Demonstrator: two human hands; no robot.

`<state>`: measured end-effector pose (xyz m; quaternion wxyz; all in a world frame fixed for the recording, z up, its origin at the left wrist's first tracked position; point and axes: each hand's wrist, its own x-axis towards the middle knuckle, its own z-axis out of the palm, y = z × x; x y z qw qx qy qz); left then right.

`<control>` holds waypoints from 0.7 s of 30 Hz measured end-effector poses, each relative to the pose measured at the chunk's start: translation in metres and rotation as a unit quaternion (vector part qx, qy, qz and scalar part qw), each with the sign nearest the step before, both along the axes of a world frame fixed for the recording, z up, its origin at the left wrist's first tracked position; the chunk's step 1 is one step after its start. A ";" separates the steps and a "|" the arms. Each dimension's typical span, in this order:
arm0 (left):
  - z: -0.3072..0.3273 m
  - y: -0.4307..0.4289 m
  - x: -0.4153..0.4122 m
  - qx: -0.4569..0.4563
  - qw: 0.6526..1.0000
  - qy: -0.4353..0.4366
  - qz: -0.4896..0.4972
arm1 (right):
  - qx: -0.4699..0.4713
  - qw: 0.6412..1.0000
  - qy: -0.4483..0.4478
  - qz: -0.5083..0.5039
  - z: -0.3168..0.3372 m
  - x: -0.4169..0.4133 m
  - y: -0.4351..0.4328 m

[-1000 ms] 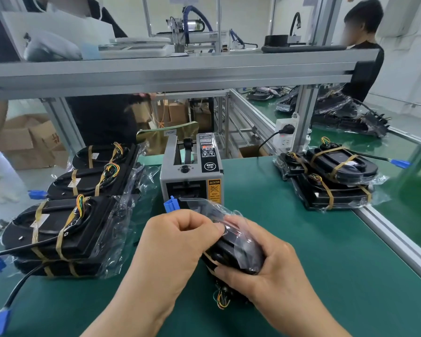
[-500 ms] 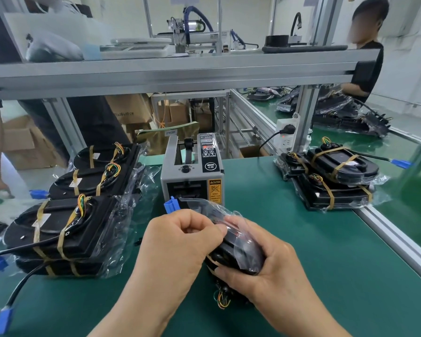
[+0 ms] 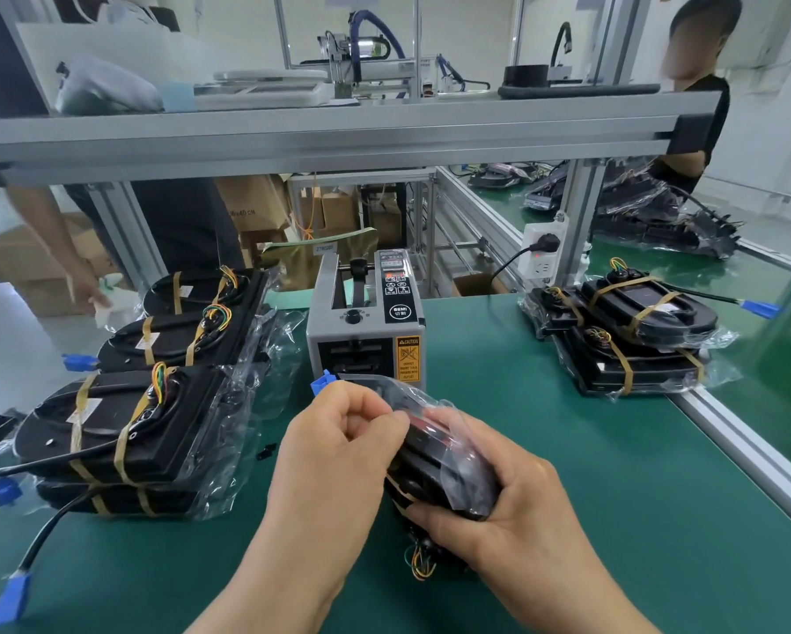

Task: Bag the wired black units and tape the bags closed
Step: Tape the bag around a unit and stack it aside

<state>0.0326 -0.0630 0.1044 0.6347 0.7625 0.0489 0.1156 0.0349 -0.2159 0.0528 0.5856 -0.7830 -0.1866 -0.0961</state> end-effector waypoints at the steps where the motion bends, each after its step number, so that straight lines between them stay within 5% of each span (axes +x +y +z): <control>1: 0.000 0.001 0.001 -0.002 1.000 0.002 -0.003 | -0.002 1.000 -0.001 -0.002 0.000 0.000 0.000; 13: 0.001 -0.001 -0.004 0.082 0.996 -0.021 -0.003 | 0.004 1.000 0.003 0.010 0.002 -0.001 0.001; 21: 0.002 0.012 0.004 -0.031 0.997 0.017 -0.065 | 0.009 1.000 0.003 0.019 0.006 0.001 -0.001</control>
